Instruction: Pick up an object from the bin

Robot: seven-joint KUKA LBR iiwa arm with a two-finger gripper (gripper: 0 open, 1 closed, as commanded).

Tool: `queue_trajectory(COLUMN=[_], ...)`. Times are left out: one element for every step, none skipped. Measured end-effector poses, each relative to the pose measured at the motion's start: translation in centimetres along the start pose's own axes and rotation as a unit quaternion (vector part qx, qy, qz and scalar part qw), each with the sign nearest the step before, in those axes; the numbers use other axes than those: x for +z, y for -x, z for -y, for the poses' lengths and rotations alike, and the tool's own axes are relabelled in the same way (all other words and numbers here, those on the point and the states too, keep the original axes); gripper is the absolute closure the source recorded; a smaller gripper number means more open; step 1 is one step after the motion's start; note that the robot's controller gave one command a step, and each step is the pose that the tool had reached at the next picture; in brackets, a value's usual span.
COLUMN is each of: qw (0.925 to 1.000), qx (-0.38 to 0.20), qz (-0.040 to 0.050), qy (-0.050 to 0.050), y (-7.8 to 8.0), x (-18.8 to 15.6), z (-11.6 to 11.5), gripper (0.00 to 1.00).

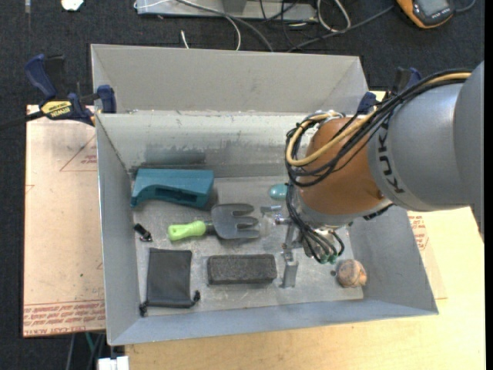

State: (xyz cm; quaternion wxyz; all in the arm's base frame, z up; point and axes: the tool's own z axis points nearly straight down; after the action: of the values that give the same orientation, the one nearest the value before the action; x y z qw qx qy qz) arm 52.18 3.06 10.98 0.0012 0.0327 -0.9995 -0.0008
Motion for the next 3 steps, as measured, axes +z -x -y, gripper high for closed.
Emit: queue_trajectory(qw=[0.9999, 1.0, 1.0], qx=[-0.012, 0.003, 0.003], qz=[0.0035, 0.0052, 0.0052], qy=[0.0, -0.001, -0.001], y=[0.5, -1.1, -1.1], x=[1.9, 4.0, 4.0], z=[-1.6, -0.8, -0.8], gripper=[0.0, 1.0, 1.0])
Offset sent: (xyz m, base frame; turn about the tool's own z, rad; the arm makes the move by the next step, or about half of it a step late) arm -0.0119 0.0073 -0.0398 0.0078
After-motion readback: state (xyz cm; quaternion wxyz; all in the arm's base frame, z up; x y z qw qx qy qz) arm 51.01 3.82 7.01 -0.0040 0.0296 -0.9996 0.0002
